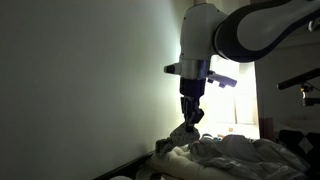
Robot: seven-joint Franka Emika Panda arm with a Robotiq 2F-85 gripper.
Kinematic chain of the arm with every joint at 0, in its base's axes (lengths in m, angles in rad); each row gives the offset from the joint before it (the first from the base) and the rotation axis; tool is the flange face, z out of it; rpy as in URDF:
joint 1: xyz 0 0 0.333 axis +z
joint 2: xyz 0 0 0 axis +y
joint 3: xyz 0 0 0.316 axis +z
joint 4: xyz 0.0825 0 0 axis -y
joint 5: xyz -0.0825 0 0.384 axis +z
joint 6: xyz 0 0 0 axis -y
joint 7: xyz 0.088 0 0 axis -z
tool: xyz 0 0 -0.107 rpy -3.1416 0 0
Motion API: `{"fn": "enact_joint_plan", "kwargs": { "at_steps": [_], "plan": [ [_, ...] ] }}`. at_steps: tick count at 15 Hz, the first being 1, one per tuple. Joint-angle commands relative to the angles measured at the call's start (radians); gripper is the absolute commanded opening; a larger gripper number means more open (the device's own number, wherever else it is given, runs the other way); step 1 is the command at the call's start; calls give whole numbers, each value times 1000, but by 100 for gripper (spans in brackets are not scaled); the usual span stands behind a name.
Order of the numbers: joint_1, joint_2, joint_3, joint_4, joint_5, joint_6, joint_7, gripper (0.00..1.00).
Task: Remove the socks away from the grey bag
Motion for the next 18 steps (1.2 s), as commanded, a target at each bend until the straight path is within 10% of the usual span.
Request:
{"fn": "enact_joint_plan", "kwargs": {
  "at_steps": [1, 14, 15, 18],
  "plan": [
    [21, -48, 8, -68, -38, 31, 1, 4],
    [125, -42, 32, -71, -143, 8, 10, 4],
    [126, -39, 35, -67, -143, -2, 7, 40],
    [123, -38, 37, -67, -137, -3, 5, 55]
  ]
}}
